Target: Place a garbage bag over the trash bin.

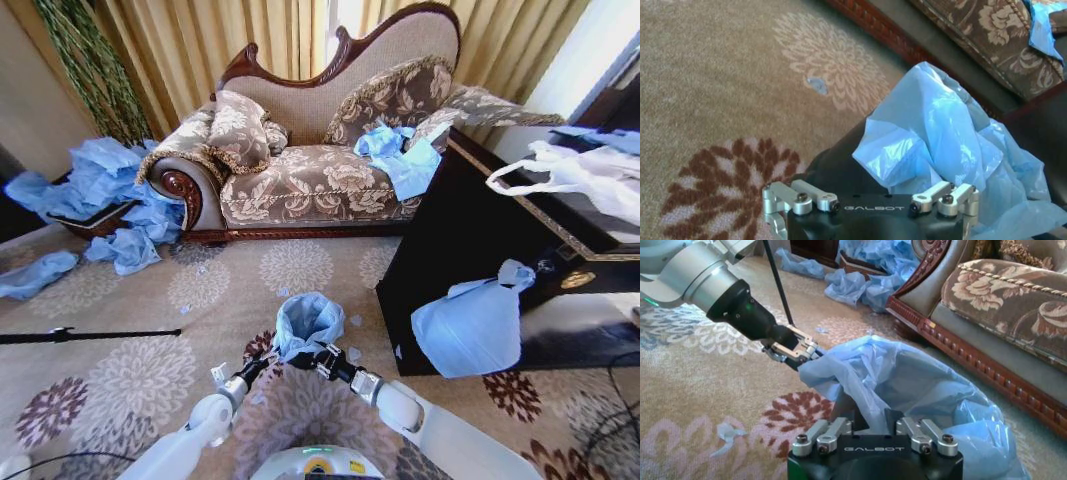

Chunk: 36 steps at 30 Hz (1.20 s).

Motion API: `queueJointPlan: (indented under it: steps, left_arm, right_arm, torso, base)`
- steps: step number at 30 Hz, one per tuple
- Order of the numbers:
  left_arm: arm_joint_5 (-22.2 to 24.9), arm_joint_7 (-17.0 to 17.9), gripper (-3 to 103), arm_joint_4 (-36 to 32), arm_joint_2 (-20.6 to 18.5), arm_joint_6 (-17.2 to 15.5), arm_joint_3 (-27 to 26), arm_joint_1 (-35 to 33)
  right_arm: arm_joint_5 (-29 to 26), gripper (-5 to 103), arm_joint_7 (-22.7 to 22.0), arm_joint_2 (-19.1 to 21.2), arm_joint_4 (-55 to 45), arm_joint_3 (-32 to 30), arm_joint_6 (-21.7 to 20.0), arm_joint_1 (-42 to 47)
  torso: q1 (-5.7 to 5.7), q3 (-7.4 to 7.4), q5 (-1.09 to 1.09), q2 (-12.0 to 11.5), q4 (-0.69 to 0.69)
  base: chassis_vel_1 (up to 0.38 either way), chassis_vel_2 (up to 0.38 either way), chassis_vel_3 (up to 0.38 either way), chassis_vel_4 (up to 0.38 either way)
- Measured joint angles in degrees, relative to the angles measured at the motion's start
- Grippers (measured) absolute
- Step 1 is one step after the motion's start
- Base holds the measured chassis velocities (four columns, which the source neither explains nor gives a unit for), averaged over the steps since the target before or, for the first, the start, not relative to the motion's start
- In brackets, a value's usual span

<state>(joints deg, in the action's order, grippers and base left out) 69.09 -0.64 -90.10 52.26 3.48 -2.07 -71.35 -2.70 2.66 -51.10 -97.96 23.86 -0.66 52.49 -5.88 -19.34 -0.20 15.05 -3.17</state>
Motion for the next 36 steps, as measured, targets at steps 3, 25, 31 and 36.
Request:
queueJointPlan:
  steps: [3, 25, 31, 36]
  left_arm:
    - [0.00, 0.01, 100, 0.00, 0.00, -0.01, 0.10, 0.08]
    - [1.34, 0.12, 100, -0.51, 0.02, -0.27, 0.00, 0.13]
    - [-0.34, -0.20, 100, 0.61, -0.05, -0.10, -0.15, -0.15]
    - [-3.73, -1.32, 100, 2.89, 0.26, 0.74, 0.03, 0.26]
  right_arm:
    - [0.03, 17, 0.17, -0.02, 0.08, -0.07, 0.02, 0.06]
    - [0.53, 0, 0.80, -0.82, 1.41, 0.22, 1.17, 1.29]
    - [0.41, 0, 1.10, -3.51, 6.90, 0.33, 1.47, 1.30]
    - [1.09, 0, 0.47, -5.44, 10.35, 0.23, 1.68, 1.22]
  torso:
    - [0.00, 0.00, 0.00, 0.00, 0.00]
    - [0.00, 0.00, 0.01, 0.00, 0.01]
    - [0.00, 0.00, 0.00, -0.01, 0.00]
    - [0.00, 0.00, 0.00, -0.01, 0.01]
  base:
    - [0.000, 0.000, 0.000, 0.000]
    - [0.000, 0.000, 0.000, 0.000]
    - [0.000, 0.000, 0.000, 0.000]
    - [0.000, 0.000, 0.000, 0.000]
